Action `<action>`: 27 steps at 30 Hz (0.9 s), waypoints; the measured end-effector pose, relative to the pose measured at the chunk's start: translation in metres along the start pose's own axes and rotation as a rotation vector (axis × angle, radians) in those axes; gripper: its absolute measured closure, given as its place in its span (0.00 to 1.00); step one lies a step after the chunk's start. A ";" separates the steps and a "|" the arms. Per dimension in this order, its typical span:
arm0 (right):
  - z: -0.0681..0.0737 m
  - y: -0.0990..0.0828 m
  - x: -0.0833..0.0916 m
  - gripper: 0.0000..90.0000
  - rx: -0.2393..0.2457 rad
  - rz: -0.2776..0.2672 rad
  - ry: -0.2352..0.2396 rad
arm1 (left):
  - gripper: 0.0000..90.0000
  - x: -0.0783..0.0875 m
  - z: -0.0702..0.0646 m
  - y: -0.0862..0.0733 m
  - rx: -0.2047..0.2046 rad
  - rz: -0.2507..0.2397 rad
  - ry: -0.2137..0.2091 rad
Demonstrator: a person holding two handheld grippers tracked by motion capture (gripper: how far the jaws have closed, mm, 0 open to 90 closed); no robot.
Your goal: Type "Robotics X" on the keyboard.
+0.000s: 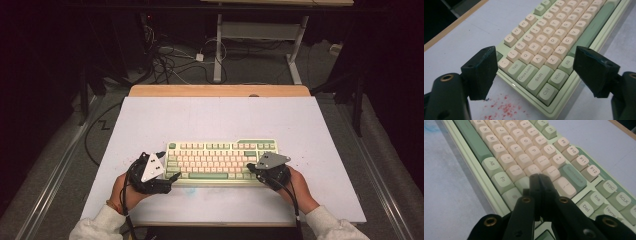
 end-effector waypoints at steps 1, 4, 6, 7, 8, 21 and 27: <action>0.000 0.000 -0.001 1.00 0.002 0.001 0.000 | 0.21 0.000 0.000 0.000 0.000 0.000 -0.003; 0.000 -0.001 -0.002 1.00 0.002 0.005 0.000 | 0.21 0.000 -0.001 0.001 -0.003 -0.001 -0.003; 0.000 -0.002 -0.002 1.00 0.000 0.007 -0.002 | 0.21 0.000 -0.001 0.001 0.001 -0.002 -0.004; 0.000 -0.002 -0.003 1.00 0.000 0.008 -0.002 | 0.21 0.000 -0.001 0.001 0.002 -0.001 -0.008; 0.000 -0.002 -0.003 1.00 -0.001 0.011 -0.001 | 0.22 0.000 -0.001 0.001 0.002 0.000 -0.011; 0.000 -0.005 -0.005 1.00 -0.008 0.017 0.003 | 0.46 0.004 0.006 0.003 0.060 -0.003 -0.040; 0.000 -0.005 -0.004 1.00 -0.001 0.016 0.001 | 0.79 0.007 0.002 0.002 0.069 0.011 -0.082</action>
Point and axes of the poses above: each handheld gripper's, and its own axes: x roughly backward along the jaws, y roughly out of its top, z roughly to its left, the point moved 10 cm from there along -x, roughly forward along the jaws, and after that the axes turned 4 degrees about y, right-handed, at the moved point
